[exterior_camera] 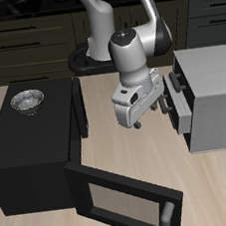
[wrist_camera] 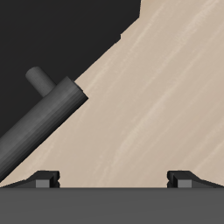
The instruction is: Close the top and middle drawer of the white cabinet
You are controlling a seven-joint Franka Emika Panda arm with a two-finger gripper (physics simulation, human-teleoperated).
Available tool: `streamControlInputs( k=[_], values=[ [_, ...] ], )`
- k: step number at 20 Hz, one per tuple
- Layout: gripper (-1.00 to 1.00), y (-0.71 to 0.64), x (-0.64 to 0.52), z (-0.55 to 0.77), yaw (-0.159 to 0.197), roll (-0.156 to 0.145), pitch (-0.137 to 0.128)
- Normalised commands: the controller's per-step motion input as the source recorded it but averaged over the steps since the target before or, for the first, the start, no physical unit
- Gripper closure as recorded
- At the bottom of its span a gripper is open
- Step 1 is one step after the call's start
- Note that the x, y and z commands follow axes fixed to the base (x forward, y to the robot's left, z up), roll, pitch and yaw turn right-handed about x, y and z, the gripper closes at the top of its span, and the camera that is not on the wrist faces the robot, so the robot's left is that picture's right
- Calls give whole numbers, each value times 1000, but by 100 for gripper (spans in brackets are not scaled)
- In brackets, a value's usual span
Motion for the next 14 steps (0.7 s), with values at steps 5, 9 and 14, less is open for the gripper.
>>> streamControlInputs(
  k=[5, 9, 14],
  values=[
    [-100, 201, 29, -108, 19, 26, -9],
    [-100, 155, -11, -54, 32, 36, -27],
    [-100, 132, -1, -14, 18, 32, -22]
  ],
)
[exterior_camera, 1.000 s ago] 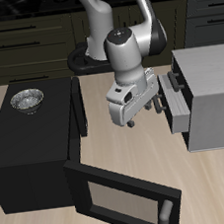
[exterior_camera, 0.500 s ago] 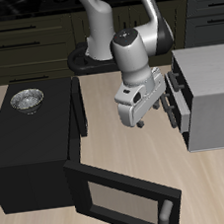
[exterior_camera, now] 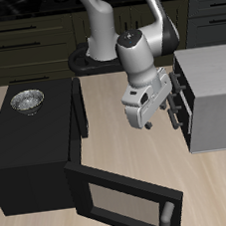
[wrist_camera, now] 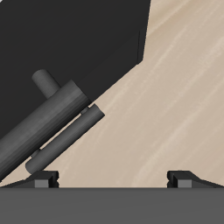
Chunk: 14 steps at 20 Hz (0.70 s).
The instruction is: Close the top and middle drawer of the white cabinet
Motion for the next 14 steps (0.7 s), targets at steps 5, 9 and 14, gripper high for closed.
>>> streamControlInputs(
  k=[5, 9, 14],
  values=[
    [-100, 313, 4, -82, 47, 64, -26],
    [-100, 318, -11, -76, 30, 58, -35],
    [-100, 420, -45, -69, 33, 79, -32]
  ],
)
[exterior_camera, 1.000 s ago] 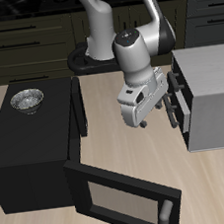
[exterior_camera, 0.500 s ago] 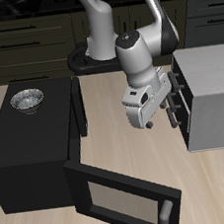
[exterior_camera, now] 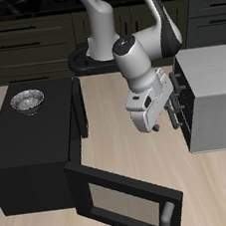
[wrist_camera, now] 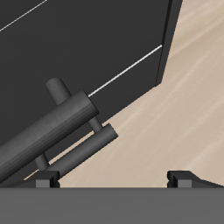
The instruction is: Close the top and middle drawer of the white cabinet
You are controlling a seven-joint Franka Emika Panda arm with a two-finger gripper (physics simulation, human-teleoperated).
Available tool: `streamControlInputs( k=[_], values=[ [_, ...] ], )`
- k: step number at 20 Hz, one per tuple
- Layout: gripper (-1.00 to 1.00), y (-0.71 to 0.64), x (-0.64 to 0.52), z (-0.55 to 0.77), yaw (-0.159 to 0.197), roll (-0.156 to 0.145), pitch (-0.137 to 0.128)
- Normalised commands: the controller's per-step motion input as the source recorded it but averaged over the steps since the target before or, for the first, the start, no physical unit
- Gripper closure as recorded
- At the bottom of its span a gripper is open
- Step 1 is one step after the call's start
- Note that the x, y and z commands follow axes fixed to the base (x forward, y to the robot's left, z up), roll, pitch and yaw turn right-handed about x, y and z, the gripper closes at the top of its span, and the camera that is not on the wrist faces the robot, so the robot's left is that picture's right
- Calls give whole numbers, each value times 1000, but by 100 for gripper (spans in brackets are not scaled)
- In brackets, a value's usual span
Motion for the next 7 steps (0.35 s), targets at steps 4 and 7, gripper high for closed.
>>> streamControlInputs(
  k=[4, 7],
  values=[
    [-100, 237, -60, -115, 4, 46, 4],
    [-100, 21, -1, -61, 4, 13, 9]
  ],
)
